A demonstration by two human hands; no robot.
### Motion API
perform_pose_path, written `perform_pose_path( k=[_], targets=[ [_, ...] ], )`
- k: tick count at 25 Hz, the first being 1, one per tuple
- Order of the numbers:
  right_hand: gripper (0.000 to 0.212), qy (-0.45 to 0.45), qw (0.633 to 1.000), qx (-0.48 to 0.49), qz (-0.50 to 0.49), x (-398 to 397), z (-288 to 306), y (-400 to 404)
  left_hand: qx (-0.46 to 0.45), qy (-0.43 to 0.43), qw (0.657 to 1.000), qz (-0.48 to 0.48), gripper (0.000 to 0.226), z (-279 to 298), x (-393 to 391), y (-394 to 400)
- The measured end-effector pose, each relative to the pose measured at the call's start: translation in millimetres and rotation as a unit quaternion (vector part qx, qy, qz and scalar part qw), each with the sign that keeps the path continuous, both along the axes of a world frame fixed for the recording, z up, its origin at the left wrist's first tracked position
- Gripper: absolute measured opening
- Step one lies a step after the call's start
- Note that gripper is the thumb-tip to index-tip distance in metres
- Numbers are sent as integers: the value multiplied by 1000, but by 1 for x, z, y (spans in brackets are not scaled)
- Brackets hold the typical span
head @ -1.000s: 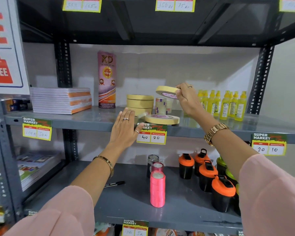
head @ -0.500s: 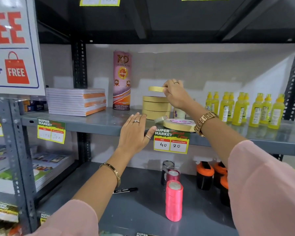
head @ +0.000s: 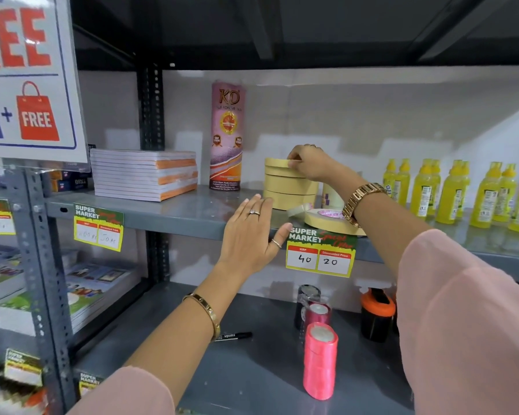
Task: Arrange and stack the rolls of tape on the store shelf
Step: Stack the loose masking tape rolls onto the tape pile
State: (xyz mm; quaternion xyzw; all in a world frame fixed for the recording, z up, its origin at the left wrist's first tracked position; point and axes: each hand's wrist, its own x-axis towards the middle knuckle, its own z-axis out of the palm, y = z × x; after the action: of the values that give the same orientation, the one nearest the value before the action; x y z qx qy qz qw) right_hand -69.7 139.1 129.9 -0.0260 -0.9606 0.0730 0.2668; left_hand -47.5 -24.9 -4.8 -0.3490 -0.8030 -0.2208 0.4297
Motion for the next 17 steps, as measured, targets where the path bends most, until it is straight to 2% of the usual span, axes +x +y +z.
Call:
perform_pose_path(
  k=[8,13,17],
  targets=[
    [35,-6,1000,3,-23,0,-2,0,-6,-12,1000,2,58,-1,0,0],
    [55,-13,999,3,-29,12,-6,7,-12,-10,1000,7,58,-1,-1,0],
    [52,15,1000,-17,-16,32,-10,12,-23,-18,999,13,58,-1,-1,-1]
  ],
)
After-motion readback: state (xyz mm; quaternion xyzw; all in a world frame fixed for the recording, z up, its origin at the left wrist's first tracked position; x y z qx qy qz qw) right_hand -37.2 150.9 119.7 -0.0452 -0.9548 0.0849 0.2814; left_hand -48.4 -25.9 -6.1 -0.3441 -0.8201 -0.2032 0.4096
